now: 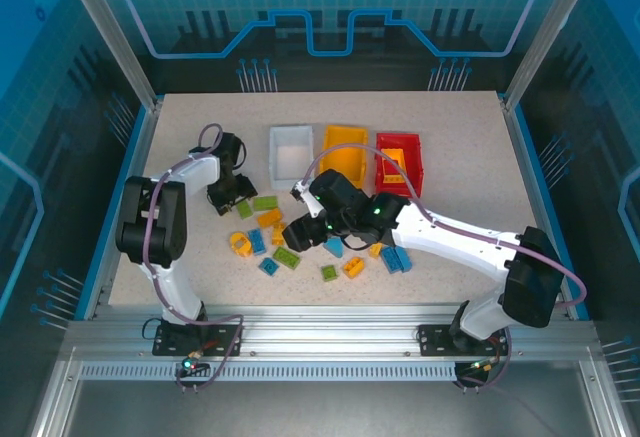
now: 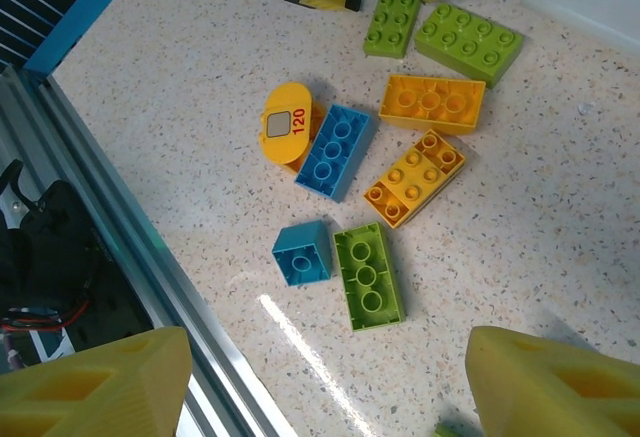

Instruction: Sort the legos into containers by color

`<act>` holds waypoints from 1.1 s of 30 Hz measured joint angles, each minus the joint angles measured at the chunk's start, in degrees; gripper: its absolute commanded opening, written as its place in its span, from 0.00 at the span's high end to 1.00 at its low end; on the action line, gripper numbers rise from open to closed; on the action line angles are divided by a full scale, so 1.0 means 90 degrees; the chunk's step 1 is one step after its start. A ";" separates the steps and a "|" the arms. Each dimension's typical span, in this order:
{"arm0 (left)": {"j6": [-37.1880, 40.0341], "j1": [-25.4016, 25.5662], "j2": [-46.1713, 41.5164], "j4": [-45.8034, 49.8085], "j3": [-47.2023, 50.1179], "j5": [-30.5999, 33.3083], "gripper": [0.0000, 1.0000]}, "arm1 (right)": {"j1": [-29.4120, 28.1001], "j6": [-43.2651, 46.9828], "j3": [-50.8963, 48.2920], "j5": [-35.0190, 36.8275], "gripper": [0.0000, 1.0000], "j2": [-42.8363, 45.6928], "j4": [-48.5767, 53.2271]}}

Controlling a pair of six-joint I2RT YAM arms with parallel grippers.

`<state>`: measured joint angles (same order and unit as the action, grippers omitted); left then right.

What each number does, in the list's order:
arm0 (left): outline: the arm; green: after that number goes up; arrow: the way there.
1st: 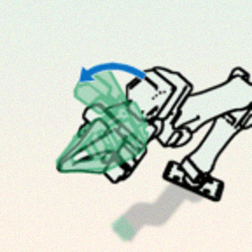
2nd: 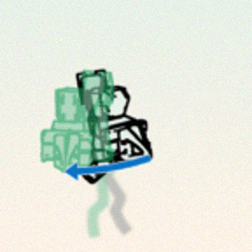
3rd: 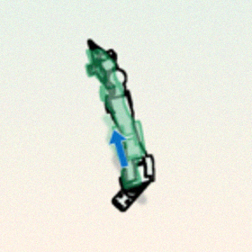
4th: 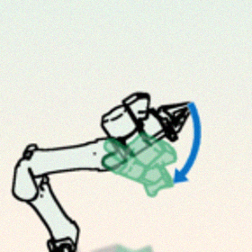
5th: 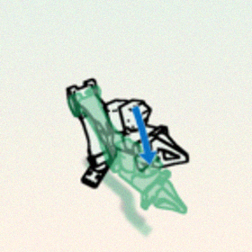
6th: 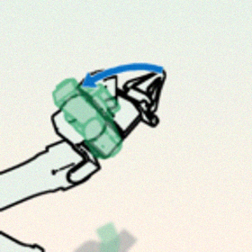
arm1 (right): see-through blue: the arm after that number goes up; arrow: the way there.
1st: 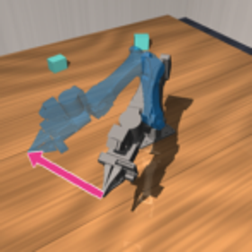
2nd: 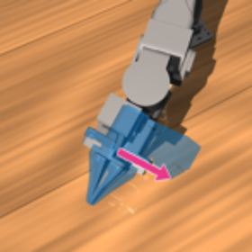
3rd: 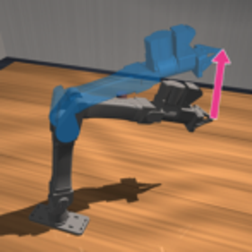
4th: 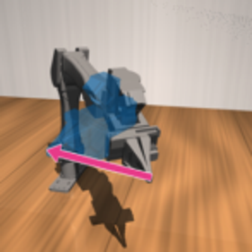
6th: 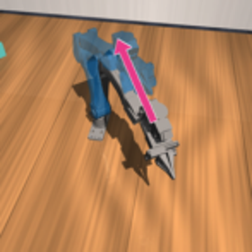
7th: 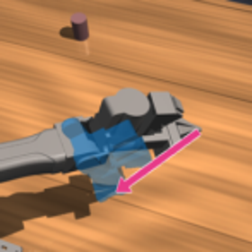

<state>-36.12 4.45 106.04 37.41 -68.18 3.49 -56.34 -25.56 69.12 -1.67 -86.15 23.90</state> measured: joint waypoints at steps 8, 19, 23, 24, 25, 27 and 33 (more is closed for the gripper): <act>0.0010 -0.0015 0.0131 -0.0044 0.0046 -0.0027 0.50 | 0.0000 -0.0107 0.0000 0.0044 0.28 -0.0053 -0.0002; 0.0027 -0.0005 -0.0131 -0.0279 0.0304 0.0036 0.66 | 0.0000 -0.0209 -0.0005 0.0197 0.30 -0.0049 -0.0170; 0.0068 0.0080 -0.0454 -0.0245 0.0342 0.0092 0.66 | 0.0002 -0.0238 -0.0148 0.0357 0.30 0.0129 -0.0255; 0.0092 0.0134 -0.0607 -0.0206 0.0333 0.0136 0.66 | 0.0005 -0.0260 -0.0236 0.0418 0.30 0.0243 -0.0296; 0.0148 0.0226 -0.0758 -0.0124 0.0282 0.0204 0.66 | 0.0017 -0.0287 -0.0338 0.0481 0.30 0.0369 -0.0350; 0.0228 0.0454 -0.1020 0.0029 0.0087 0.0321 0.66 | 0.0061 -0.0372 -0.0566 0.0612 0.30 0.0678 -0.0461; 0.0559 0.1445 -0.1287 0.0221 -0.1112 0.0590 0.66 | 0.0699 -0.0787 -0.1290 0.0869 0.28 0.1591 -0.0937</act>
<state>-31.09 17.45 94.45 39.40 -78.19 8.80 -50.04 -32.64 57.52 6.15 -71.83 15.46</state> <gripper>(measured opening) 0.339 0.713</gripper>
